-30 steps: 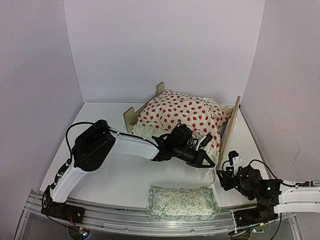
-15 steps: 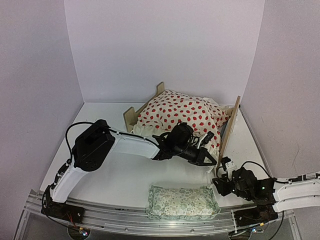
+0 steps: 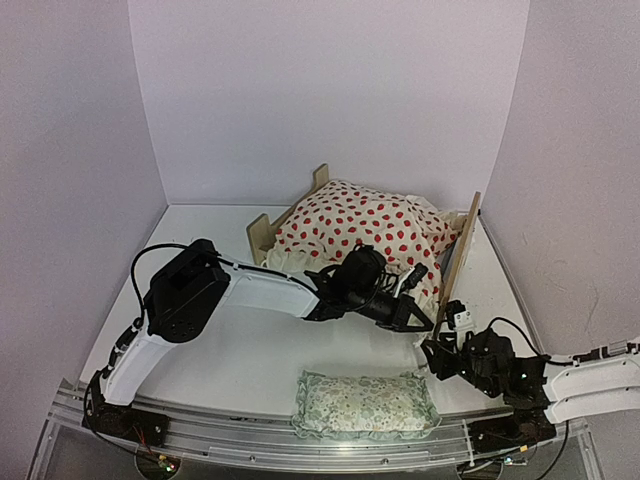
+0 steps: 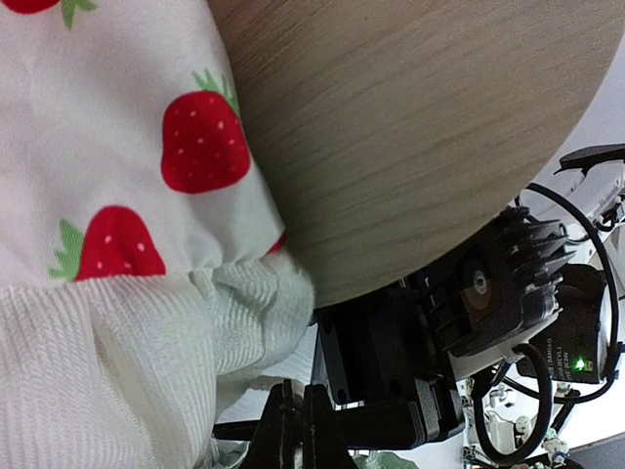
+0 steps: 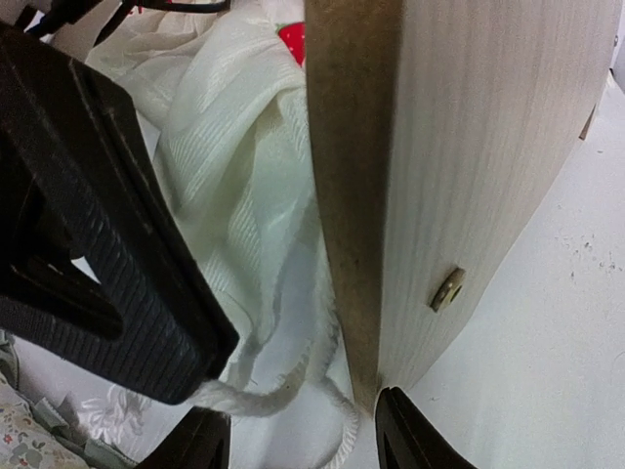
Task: Set up the pet bed
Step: Tie the right ropes of the mattress at the bed frame.
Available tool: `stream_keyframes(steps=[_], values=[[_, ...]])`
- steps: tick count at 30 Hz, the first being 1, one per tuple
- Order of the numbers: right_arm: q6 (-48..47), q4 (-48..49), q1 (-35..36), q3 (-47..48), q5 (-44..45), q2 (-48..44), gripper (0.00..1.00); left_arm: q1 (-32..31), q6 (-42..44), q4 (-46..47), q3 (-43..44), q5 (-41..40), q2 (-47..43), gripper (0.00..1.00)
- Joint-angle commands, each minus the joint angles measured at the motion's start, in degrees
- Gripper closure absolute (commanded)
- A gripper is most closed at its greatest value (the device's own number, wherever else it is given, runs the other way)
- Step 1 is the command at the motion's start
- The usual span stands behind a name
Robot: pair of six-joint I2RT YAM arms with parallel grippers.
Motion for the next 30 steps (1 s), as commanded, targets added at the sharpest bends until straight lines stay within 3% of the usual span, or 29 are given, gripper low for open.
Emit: stream_keyframes(steps=[1,23,30], values=[[-0.85,7.02,0.10,0.25,3.81,3.03,0.49,-0.17,-0.46,2.82,-0.69,1.57,-3.39,1.00],[-1.99,17.78,0.12,-0.79,7.31,9.76,0.60,-0.21,-1.52,3.64,-1.15,2.49,-3.20,1.00],[-2.33,19.02,0.18,-0.65,7.73,11.02,0.76,-0.12,-1.52,3.69,-1.50,2.67,-3.22,1.00]])
